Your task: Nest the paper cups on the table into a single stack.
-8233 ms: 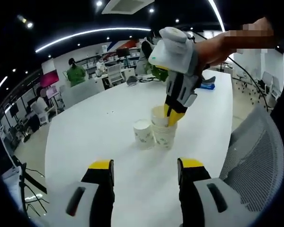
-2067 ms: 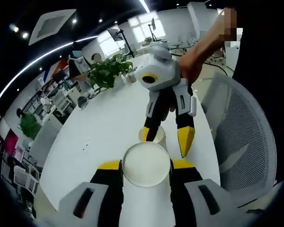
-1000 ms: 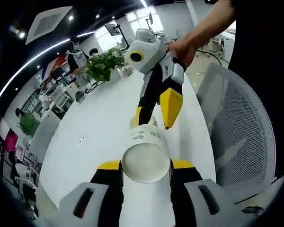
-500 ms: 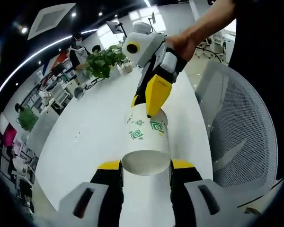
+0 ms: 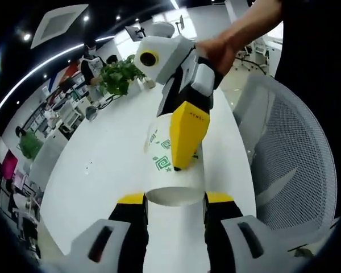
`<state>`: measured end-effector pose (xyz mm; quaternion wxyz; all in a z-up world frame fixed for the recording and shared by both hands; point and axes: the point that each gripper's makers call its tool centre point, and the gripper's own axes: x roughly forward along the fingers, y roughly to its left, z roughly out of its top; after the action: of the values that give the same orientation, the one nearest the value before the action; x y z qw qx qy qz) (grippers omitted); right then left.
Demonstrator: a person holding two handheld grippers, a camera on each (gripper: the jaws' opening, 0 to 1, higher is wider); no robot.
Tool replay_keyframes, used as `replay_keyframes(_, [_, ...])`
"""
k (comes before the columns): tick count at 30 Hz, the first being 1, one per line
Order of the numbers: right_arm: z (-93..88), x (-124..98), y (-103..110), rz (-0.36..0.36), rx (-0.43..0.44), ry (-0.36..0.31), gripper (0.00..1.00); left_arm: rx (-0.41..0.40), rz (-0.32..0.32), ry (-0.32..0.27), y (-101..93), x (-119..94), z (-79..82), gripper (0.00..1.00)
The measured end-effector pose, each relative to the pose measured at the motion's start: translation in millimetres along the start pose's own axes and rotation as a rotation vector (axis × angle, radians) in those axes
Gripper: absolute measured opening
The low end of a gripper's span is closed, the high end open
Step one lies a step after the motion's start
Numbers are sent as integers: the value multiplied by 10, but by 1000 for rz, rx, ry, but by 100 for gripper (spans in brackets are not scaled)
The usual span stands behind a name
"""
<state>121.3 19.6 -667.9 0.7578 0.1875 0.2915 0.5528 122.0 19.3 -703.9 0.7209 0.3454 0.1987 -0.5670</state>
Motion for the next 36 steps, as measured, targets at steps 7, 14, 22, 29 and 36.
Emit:
replay_keyframes(7, [-32,23,20,3,-14,20,20,-5,-13,10,-46,41,2,35])
replay_keyframes(14, [9,3,-29,5,5,7,18,-33,7,-1,-7,56,31,35])
replay_keyframes(22, [79,-22,-56,3,4,3,17,-21,20,1,71,59,77,35])
replay_keyframes(29, [110,37,68,4,-12,3,17,5,10,-9,53,113,169,35])
replay_keyframes(36, [151,-8,65,-11,-12,-2,15,6,17,-25,62,79,199,35])
